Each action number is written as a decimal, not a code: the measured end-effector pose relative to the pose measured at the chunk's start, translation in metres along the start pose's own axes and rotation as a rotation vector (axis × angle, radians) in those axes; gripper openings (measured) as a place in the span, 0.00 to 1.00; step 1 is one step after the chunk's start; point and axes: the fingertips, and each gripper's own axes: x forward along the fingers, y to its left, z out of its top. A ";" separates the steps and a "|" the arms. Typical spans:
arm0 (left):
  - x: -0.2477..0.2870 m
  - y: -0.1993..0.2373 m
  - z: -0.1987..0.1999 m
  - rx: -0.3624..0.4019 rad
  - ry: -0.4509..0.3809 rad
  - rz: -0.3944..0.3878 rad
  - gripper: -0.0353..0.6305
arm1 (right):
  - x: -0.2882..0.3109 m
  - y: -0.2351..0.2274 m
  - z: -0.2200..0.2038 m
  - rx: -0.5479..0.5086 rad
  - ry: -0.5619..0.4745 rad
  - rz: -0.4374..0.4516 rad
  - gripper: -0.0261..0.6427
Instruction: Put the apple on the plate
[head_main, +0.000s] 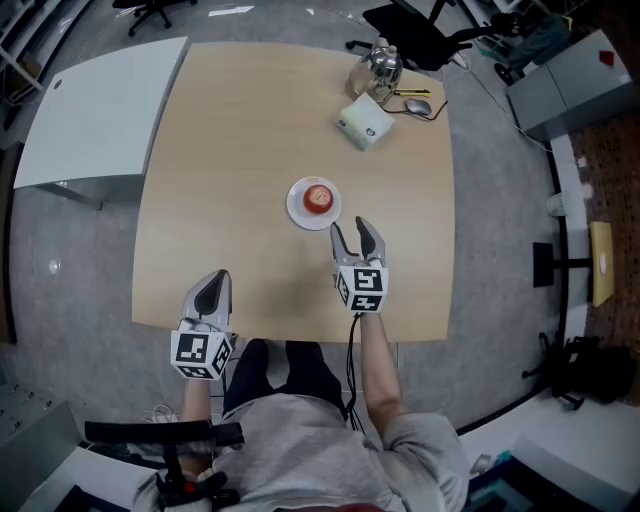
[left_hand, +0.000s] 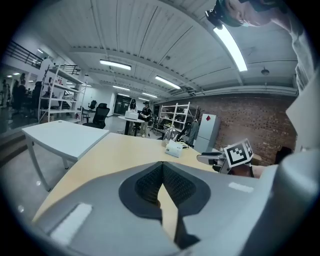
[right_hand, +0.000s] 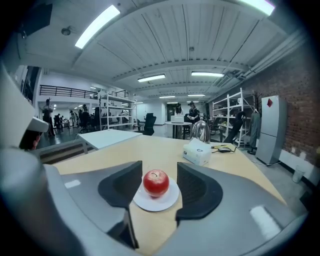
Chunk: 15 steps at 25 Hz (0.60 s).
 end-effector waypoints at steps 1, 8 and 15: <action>-0.002 -0.002 0.003 0.006 -0.004 -0.003 0.08 | -0.006 0.000 0.004 0.004 -0.008 -0.003 0.37; -0.010 -0.013 0.026 0.029 -0.043 -0.027 0.08 | -0.044 0.003 0.023 0.059 -0.054 -0.017 0.31; -0.020 -0.028 0.040 0.057 -0.072 -0.064 0.08 | -0.082 0.010 0.029 0.096 -0.080 -0.026 0.22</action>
